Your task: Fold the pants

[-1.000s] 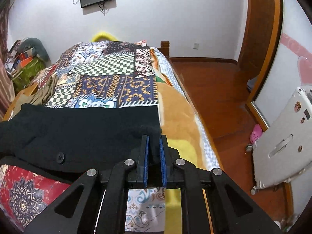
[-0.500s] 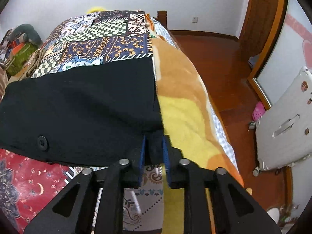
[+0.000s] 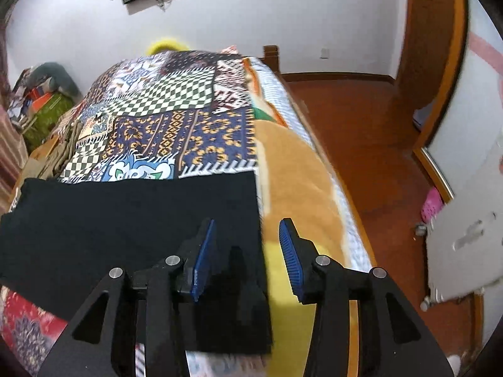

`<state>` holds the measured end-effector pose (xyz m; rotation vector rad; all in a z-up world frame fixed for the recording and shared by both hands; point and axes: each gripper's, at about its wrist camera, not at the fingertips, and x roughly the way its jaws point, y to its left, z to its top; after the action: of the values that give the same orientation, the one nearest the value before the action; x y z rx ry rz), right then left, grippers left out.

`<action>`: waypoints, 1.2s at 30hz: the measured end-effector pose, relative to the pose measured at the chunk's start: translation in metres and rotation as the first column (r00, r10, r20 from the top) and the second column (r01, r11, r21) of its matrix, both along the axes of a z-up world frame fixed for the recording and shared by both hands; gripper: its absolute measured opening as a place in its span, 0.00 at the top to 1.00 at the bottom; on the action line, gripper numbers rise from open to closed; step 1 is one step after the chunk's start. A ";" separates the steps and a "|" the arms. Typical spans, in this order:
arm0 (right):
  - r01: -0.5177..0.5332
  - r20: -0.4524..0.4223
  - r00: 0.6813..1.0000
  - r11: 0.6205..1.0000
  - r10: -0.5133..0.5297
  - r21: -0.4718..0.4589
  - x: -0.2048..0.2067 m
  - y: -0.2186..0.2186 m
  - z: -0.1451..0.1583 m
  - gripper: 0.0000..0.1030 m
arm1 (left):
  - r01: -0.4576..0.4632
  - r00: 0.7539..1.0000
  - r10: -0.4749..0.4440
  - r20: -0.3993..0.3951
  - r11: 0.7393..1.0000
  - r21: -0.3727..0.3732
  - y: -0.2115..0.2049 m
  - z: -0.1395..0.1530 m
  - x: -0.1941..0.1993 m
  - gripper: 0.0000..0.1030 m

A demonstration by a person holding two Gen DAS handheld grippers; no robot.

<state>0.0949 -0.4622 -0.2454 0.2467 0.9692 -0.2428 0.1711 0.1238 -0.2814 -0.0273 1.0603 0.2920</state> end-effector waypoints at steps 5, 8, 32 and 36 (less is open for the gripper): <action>-0.041 -0.041 0.998 0.999 0.041 -0.006 0.028 -0.002 -0.020 0.63 | -0.001 1.000 0.001 -0.005 1.000 0.019 -0.003 -0.002 0.001 0.83; -0.045 -0.069 0.997 0.999 0.046 0.013 0.036 -0.008 -0.034 0.64 | -0.002 1.000 0.002 -0.010 0.999 0.038 -0.005 -0.003 0.002 0.81; -0.084 -0.007 0.996 0.985 0.084 -0.148 0.063 0.000 -0.022 0.89 | -0.024 0.999 0.026 -0.026 0.999 0.046 -0.005 -0.005 0.006 0.55; -0.088 -0.065 0.995 0.987 0.080 -0.138 0.070 -0.003 -0.036 0.89 | -0.023 0.999 0.024 -0.026 0.999 0.045 -0.004 -0.006 0.005 0.53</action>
<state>0.1654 -0.4650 -0.2818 0.0695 1.0146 -0.2415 0.1766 0.1194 -0.2870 0.0039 1.0796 0.3376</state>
